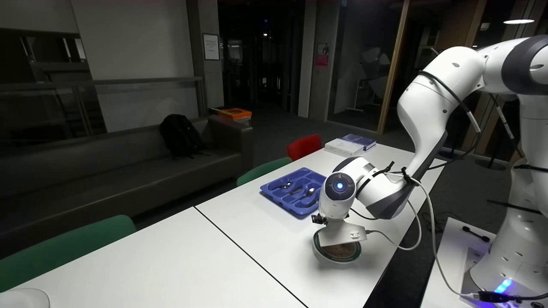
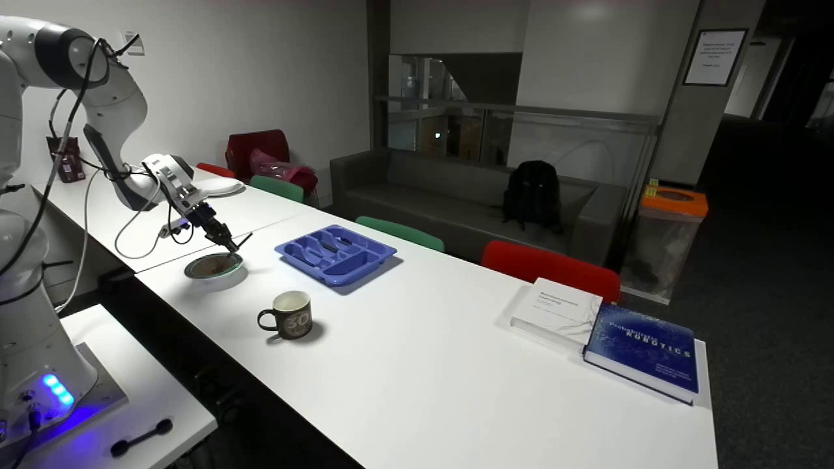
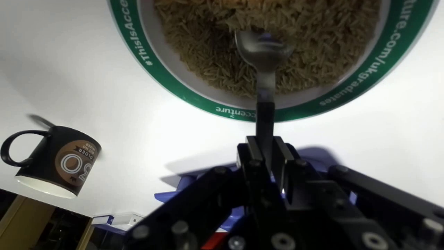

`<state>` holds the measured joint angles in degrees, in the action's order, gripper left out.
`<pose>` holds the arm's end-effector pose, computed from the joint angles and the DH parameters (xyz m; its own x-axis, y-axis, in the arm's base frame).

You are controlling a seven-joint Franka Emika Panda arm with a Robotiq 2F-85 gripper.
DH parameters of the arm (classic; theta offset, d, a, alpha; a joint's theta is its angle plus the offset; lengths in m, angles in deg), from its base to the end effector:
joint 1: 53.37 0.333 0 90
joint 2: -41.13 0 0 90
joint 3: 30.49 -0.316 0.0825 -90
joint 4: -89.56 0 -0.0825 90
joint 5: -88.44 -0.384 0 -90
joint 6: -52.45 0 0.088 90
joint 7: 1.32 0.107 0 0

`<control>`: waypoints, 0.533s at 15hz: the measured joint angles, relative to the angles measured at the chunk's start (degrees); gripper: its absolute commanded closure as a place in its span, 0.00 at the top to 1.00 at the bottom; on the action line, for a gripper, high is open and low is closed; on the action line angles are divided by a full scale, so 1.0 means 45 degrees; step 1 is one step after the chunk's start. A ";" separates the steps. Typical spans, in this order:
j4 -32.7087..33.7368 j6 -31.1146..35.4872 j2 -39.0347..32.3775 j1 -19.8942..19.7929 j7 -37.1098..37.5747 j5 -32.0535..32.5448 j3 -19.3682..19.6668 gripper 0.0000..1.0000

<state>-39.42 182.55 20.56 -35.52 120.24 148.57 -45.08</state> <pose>0.4427 0.2609 0.1909 0.6438 -0.5087 0.5716 -0.6968 -0.6984 0.1634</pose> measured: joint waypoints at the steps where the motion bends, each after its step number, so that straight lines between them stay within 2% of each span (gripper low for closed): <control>1: 0.0074 -0.0045 0.0000 0.0005 -0.0108 -0.0106 0.0010 0.03; 8: 0.0310 -0.0155 0.0005 0.0010 -0.0822 -0.0619 0.0057 0.03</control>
<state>-38.02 181.85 20.59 -35.47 116.54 145.78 -44.83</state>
